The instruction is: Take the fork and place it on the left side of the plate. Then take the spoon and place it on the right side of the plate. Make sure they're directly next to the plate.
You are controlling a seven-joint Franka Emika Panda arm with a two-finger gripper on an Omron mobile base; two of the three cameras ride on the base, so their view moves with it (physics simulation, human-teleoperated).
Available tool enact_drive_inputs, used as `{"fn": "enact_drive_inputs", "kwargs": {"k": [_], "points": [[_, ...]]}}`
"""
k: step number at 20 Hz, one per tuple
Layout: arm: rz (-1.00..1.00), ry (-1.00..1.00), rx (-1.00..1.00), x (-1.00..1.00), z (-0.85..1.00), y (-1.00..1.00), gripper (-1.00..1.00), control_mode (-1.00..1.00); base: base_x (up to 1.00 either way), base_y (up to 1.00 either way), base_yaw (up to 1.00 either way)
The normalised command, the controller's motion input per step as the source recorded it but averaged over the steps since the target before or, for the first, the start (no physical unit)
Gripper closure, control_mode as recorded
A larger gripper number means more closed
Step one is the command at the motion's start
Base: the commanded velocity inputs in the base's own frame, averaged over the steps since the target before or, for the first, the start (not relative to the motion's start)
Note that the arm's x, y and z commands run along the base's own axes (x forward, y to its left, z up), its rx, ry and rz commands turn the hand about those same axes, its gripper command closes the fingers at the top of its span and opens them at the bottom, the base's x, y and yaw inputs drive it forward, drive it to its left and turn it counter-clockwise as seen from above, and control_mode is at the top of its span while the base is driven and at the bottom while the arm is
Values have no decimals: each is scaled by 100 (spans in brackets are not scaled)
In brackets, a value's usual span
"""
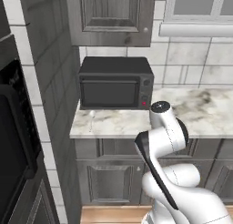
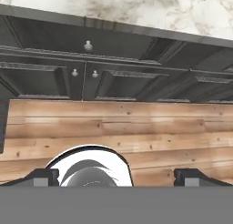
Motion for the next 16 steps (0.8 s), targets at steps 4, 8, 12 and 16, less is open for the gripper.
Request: {"fn": "enact_drive_inputs", "kwargs": {"k": [4, 8, 12, 16], "points": [[0, 0, 0, 0, 0, 0, -100, 100, 54, 26, 0], [0, 0, 0, 0, 0, 0, -100, 100, 48, 26, 0], [0, 0, 0, 0, 0, 0, -100, 100, 42, 29, -2], [0, 0, 0, 0, 0, 0, -100, 100, 38, 30, -5]]}}
